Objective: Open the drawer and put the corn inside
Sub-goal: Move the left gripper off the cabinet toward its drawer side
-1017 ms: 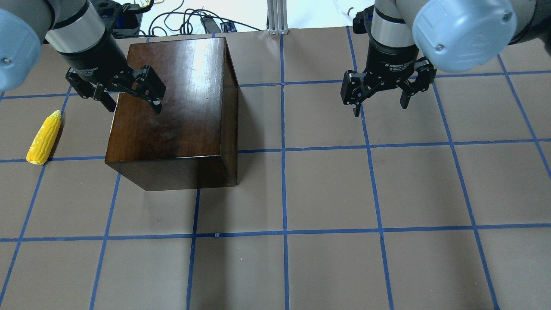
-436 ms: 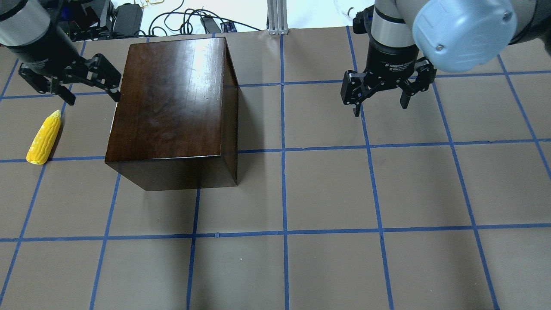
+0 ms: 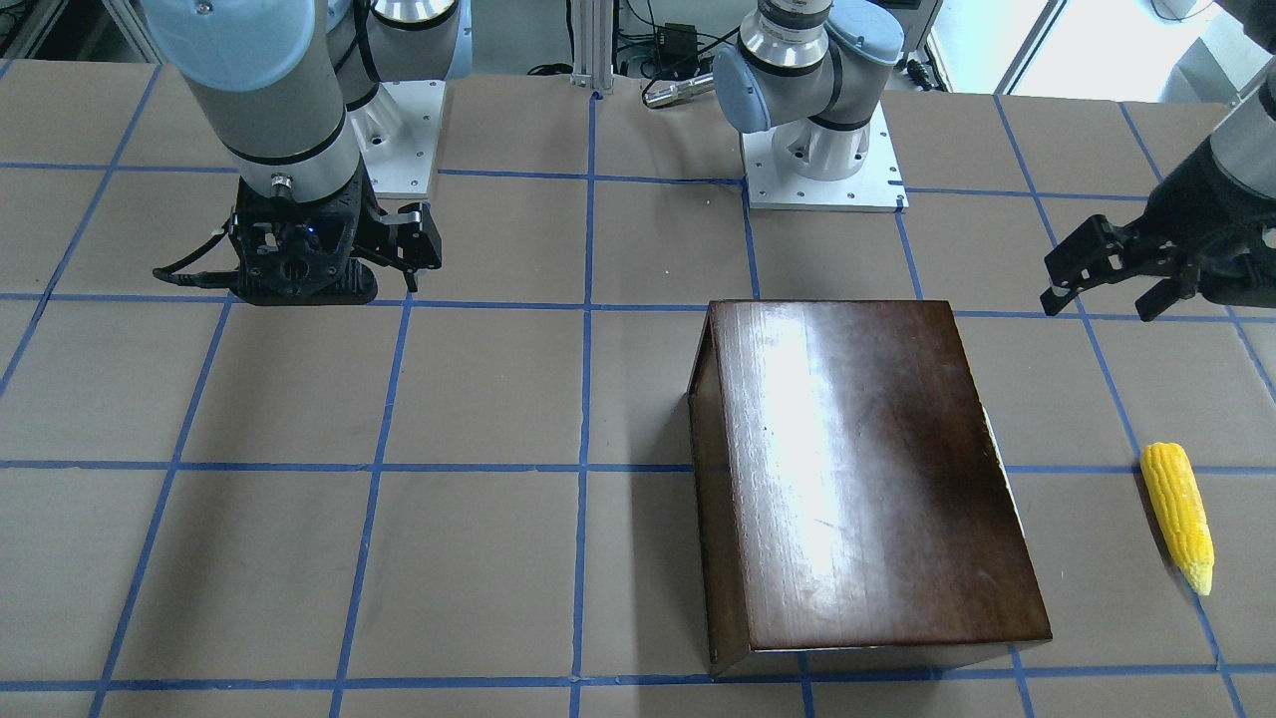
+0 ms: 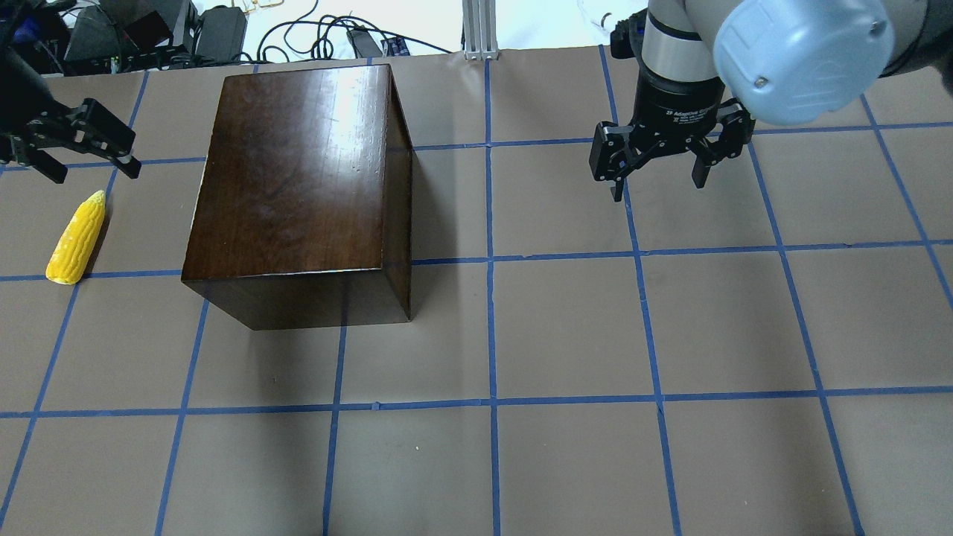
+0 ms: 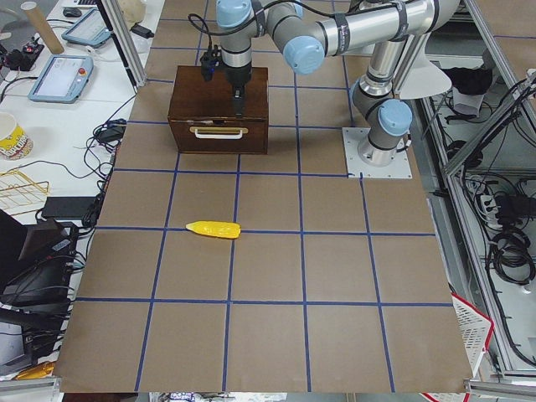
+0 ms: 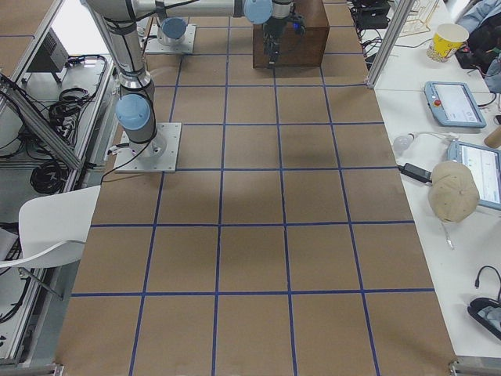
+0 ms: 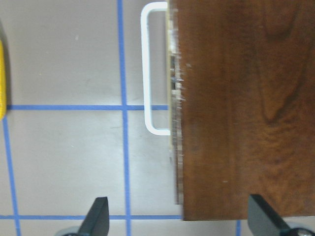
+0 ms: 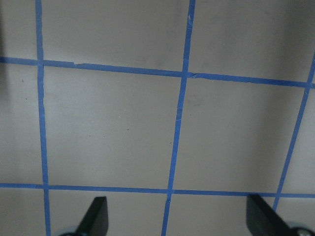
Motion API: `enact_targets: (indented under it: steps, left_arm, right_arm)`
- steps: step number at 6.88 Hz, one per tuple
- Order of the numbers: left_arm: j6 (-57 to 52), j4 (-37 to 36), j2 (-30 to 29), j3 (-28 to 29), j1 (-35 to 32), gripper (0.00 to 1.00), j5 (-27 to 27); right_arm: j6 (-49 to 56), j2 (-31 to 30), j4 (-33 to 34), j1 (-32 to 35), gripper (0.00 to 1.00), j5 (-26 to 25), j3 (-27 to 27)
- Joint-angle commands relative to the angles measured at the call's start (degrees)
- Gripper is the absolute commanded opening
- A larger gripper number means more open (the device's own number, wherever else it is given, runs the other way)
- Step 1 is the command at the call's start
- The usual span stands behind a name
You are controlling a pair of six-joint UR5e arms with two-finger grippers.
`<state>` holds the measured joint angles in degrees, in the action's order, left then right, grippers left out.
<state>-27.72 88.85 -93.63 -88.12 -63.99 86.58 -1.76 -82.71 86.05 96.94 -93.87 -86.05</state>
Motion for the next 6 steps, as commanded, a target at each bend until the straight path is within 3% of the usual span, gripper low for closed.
enact_targets:
  steps: [1,4,6]
  left_arm:
    - [-9.95,-2.70,-3.03,-0.91,5.44,1.00,-1.50]
    - [-12.71,-7.53,-10.06,-0.92,6.07,1.00,-9.30]
    - [-12.71,-8.34,-13.14,-0.74,6.07,1.00,-10.72]
  right_arm:
    - [0.00,0.00,0.00,0.00,1.00,0.00,0.00]
    - [-0.09,0.00,0.00,0.00,1.00,0.00,0.00]
    - [0.00,0.00,0.00,0.00,1.00,0.00,0.00]
